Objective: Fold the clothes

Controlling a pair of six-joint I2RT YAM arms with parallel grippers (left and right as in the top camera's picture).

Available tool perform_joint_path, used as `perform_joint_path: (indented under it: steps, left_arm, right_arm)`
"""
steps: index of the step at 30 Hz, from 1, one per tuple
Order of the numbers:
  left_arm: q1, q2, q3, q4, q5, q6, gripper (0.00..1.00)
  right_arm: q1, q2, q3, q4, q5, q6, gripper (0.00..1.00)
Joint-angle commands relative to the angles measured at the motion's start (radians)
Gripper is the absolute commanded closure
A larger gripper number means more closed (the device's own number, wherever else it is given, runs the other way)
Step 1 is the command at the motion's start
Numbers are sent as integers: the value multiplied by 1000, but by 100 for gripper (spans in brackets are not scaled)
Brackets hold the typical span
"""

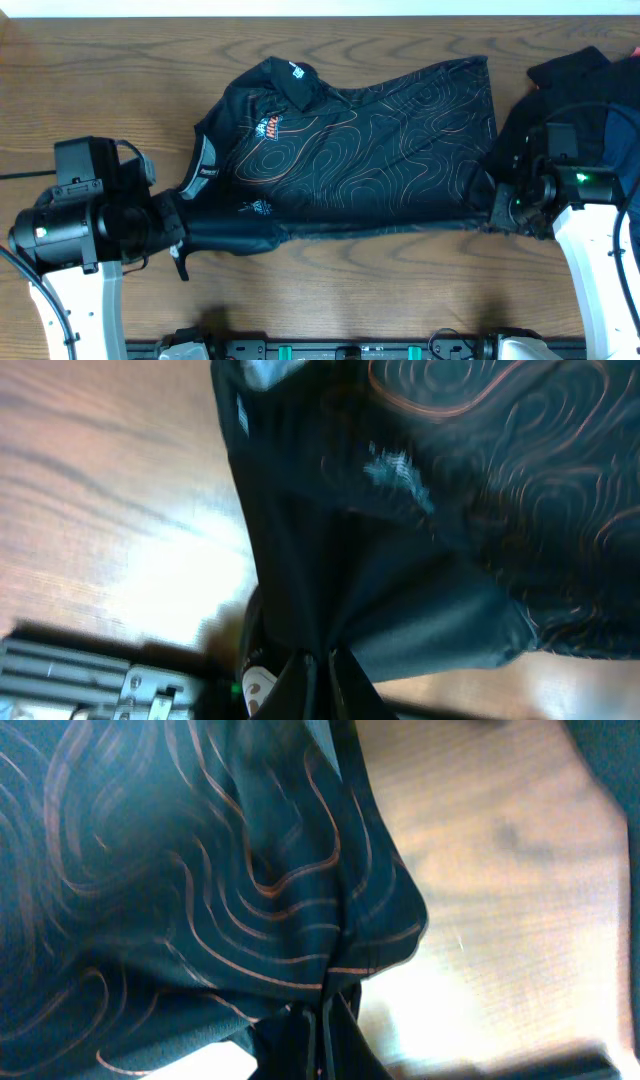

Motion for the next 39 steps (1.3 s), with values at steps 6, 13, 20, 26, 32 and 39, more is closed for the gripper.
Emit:
perform_joint_path:
  steps: [6, 13, 20, 26, 32, 39]
  left_arm:
    - [5, 137, -2, 163, -11, -34, 95]
    - [4, 319, -2, 362, 1, -34, 94]
    - [-19, 537, -2, 488, 48, -33, 94]
    - [-43, 670, -2, 593, 48, -33, 94]
    - [-50, 696, -2, 656, 48, -33, 93]
    - [-50, 695, -2, 662, 48, -33, 48]
  right_arm:
    - [-18, 88, 7, 195, -47, -41, 99]
    - [-18, 238, 7, 388, -78, -48, 99]
    - [-17, 370, 7, 521, -87, -48, 99]
    - [3, 437, 7, 603, -87, -75, 99]
    - [30, 479, 7, 667, -87, -82, 98]
    - [33, 484, 7, 682, -74, -82, 72]
